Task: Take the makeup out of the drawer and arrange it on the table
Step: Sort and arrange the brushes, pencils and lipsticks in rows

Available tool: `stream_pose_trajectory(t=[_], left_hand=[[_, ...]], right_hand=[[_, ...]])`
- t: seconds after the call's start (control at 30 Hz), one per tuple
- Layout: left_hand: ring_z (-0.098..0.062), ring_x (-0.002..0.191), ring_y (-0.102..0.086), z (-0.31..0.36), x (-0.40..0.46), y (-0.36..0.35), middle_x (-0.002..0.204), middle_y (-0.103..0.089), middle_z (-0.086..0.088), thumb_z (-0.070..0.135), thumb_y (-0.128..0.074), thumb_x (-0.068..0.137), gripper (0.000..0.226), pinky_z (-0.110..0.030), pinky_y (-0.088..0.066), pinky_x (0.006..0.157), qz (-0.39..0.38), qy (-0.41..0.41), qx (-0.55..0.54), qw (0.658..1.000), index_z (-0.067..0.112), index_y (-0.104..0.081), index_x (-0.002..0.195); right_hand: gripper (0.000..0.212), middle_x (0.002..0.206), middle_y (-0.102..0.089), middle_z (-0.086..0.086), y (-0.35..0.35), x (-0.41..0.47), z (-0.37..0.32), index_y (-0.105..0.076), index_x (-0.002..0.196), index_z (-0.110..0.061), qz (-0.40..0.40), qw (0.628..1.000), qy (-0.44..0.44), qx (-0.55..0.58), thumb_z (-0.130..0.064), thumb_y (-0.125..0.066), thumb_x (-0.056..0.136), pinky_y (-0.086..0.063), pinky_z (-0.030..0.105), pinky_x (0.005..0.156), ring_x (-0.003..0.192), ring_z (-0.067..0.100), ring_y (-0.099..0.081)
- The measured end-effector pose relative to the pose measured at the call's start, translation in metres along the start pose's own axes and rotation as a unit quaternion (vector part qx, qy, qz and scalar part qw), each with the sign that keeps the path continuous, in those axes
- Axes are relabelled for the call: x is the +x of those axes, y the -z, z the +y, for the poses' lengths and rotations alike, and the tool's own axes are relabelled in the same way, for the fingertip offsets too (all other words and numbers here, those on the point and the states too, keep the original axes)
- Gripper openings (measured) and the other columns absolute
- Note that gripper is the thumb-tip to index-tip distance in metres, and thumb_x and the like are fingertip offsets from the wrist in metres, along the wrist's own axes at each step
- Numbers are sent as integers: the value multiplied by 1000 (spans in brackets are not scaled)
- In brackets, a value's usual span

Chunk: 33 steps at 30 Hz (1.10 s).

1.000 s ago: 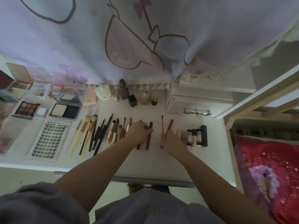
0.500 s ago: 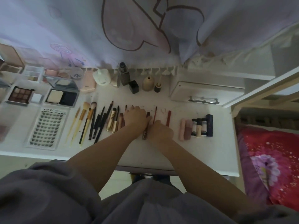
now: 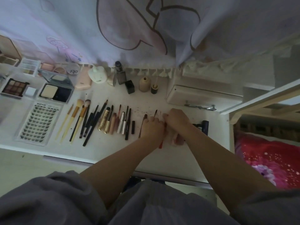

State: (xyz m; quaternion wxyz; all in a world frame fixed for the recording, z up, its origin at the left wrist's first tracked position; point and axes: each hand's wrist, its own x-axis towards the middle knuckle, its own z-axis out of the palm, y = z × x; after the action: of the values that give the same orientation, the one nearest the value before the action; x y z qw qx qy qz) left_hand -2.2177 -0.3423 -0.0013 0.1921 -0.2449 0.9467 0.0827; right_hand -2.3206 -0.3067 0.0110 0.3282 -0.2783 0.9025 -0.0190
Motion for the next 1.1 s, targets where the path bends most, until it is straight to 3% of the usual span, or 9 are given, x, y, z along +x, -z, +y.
stream_pose_trajectory(t=[0.13,0.23,0.33,0.43,0.5,0.6,0.67,0.9,1.1], left_hand=[[-27,120,-43,-2,-1,5,126,-53,-9,33,-37,96,38,-36,-34,97,8,39,-63,997,11,-54,122],[-26,105,-50,-7,-8,16,110,-58,-9,31,-45,91,29,-32,-36,78,46,30,-124,991,10,-56,108],[-27,89,-56,-11,-19,29,94,-60,-8,26,-45,92,16,-32,-36,68,70,3,-186,980,11,-51,97],[-29,80,-59,-14,-33,39,88,-60,-9,22,-35,98,17,-35,-43,65,76,4,-271,960,10,-47,101],[-30,86,-60,-17,-41,45,94,-62,-10,25,-32,101,24,-34,-42,67,86,-3,-310,947,9,-49,109],[-28,95,-60,-25,-54,51,106,-65,-10,30,-32,101,31,-29,-35,66,106,-31,-303,947,13,-50,120],[-29,91,-61,-34,-64,54,102,-66,-9,31,-33,101,31,-29,-32,63,106,-63,-295,947,17,-50,122],[-22,82,-60,-47,-87,68,84,-60,3,34,-36,99,27,-27,-37,65,103,-123,-294,942,21,-56,112],[-16,76,-55,-44,-92,74,90,-64,0,36,-38,98,27,-27,-38,65,93,-152,-280,943,23,-59,111]], right_hand=[[31,65,-49,2,10,3,1,-45,64,-13,-21,999,10,46,-29,-50,91,-31,25,48,57,16,-46],[33,62,-57,2,26,-4,6,-55,67,-10,-57,989,18,137,-33,-49,90,-33,22,47,54,16,-52],[38,62,-58,0,41,-20,8,-59,76,-12,-75,982,50,166,-41,-42,94,-34,22,46,50,14,-51],[39,61,-54,-1,51,-36,3,-59,78,-14,-79,973,92,195,-40,-39,98,-34,21,44,49,12,-47],[39,58,-52,-2,54,-49,-3,-60,77,-13,-99,966,105,214,-39,-40,98,-31,19,42,45,11,-42],[40,53,-50,-4,59,-70,-9,-61,78,-11,-116,957,146,222,-38,-40,99,-30,20,40,42,9,-38],[43,51,-50,-5,64,-85,-9,-64,83,-5,-134,951,179,214,-37,-41,99,-31,19,41,42,8,-37],[36,48,-46,-8,61,-122,-8,-60,78,-11,-115,932,217,268,-31,-41,100,-37,15,34,36,1,-36],[39,47,-46,-10,56,-130,5,-62,77,-14,-100,929,214,285,-41,-42,98,-38,23,41,41,7,-36]])
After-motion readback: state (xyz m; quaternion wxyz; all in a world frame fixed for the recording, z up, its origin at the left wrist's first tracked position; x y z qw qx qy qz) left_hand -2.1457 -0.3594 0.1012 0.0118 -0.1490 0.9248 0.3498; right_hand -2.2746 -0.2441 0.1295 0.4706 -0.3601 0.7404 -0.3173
